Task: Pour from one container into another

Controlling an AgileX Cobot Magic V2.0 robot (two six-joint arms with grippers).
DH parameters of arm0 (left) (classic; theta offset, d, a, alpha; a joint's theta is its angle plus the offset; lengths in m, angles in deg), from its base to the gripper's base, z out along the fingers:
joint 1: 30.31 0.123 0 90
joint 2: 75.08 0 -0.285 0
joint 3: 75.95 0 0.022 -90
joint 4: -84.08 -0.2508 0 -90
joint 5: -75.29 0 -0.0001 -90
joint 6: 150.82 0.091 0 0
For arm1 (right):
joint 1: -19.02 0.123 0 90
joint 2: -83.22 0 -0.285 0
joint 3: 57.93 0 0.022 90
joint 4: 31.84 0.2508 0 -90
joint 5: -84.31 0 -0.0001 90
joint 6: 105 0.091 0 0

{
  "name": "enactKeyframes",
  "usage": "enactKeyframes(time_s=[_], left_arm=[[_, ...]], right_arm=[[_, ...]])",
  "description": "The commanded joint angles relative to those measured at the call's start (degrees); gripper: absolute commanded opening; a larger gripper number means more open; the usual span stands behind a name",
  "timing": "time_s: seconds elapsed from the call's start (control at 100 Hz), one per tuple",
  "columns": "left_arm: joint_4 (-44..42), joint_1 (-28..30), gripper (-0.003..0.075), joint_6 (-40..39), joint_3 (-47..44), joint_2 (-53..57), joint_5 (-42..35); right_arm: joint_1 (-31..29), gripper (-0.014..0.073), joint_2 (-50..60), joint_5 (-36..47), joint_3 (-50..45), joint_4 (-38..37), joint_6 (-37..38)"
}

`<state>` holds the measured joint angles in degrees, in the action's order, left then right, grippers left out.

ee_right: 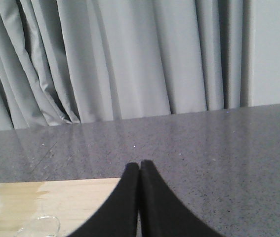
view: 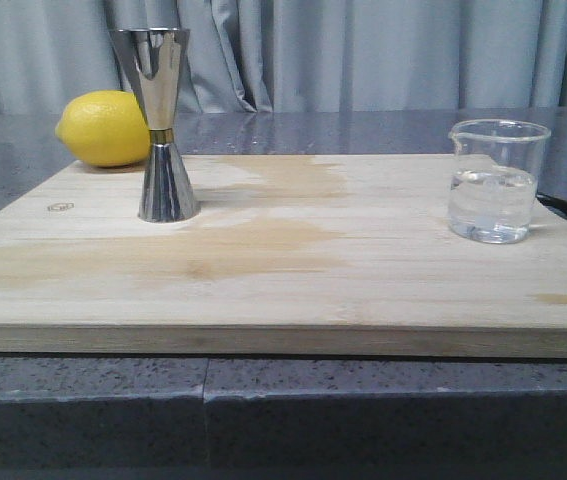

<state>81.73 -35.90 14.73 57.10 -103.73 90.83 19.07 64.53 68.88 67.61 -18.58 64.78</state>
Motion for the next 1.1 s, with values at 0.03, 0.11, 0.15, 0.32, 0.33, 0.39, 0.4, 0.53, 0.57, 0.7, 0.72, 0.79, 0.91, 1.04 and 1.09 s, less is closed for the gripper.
enactKeyframes(time_s=[0.03,0.11,0.15,0.32,0.33,0.39,0.4,0.53,0.57,0.7,0.72,0.79,0.91,1.04,1.09], left_arm=[[4.7,-3.5,-0.0019,8.6,7.5,-8.8,0.6],[9.0,-7.5,-0.0019,15.2,9.5,-12.5,-0.3],[10.4,-9.9,-0.0019,17.5,9.9,-14.2,-0.4],[10.8,-19.9,0.0005,21.9,10.6,-19.7,-1.5],[10.8,-20.3,0.0013,22.4,10.6,-20.2,-1.5],[10.4,-23.7,0.0060,23.0,10.6,-21.7,-2.7],[10.2,-24.0,0.0075,23.0,10.6,-22.1,-2.9],[6.8,-29.0,0.0282,24.3,10.6,-25.1,-6.3],[6.2,-30.0,0.0384,24.3,10.6,-25.8,-7.0],[6.9,-31.2,0.0627,24.3,10.6,-28.6,-8.3],[7.3,-31.2,0.0638,24.3,10.6,-29.1,-8.3],[7.7,-31.2,0.0639,24.3,10.4,-30.9,-8.3],[7.7,-31.2,0.0639,24.3,9.0,-33.6,-12.6],[8.5,-31.3,0.0639,24.2,5.8,-35.4,-19.9],[9.0,-31.6,0.0639,24.2,4.4,-35.9,-22.1]], right_arm=[[-0.4,-0.0064,-7.4,0.0,7.2,0.3,-0.2],[-0.4,-0.0056,-11.2,-0.2,9.6,0.3,-0.3],[-0.4,-0.0038,-12.6,-0.4,10.5,0.3,-0.3],[-0.4,0.0264,-17.8,-1.2,11.8,0.3,-0.3],[-0.4,0.0282,-18.0,-1.1,11.8,0.3,-0.3],[-0.4,0.0440,-19.2,-0.4,11.8,0.3,-0.3],[-0.4,0.0456,-19.4,-0.4,11.8,0.3,-0.3],[-0.4,0.0606,-20.9,0.1,11.8,0.3,-0.3],[-0.4,0.0604,-21.0,0.1,11.6,0.3,-0.3],[-0.4,0.0604,-21.0,-0.6,11.3,0.1,-0.3],[-0.4,0.0604,-21.0,-0.5,11.2,0.1,-0.3],[-0.4,0.0604,-21.0,-0.3,10.7,0.1,-0.3],[-0.4,0.0604,-21.0,-0.2,9.0,0.1,-0.3],[-0.4,0.0604,-21.0,0.4,6.6,0.1,-0.3],[-0.4,0.0604,-21.0,0.8,5.7,0.1,-0.3]])
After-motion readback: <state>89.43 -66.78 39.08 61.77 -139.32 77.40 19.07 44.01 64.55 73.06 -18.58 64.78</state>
